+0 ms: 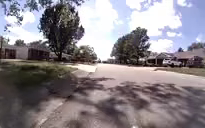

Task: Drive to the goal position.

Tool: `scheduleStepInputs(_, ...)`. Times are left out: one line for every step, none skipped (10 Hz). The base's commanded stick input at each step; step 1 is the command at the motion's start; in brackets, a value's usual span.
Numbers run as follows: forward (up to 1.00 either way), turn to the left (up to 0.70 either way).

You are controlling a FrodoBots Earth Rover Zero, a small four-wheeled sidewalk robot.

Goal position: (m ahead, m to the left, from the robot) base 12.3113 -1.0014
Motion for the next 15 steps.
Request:
scheduleStepInputs(0.0,0.0)
scheduleStepInputs(0.0,0.0)
scheduleStepInputs(0.0,0.0)
scheduleStepInputs(0.15,0.0)
scheduleStepInputs(0.55,0.0)
scheduleStepInputs(0.85,-0.09)
scheduleStepInputs(0.85,-0.29)
scheduleStepInputs(0.85,-0.33)
scheduleStepInputs(0.85,-0.34)
scheduleStepInputs(0.85,-0.3)
scheduleStepInputs(0.85,-0.26)
scheduleStepInputs(0.85,-0.13)
scheduleStepInputs(0.85,0.0)
scheduleStepInputs(0.85,0.0)
scheduleStepInputs(0.85,0.0)
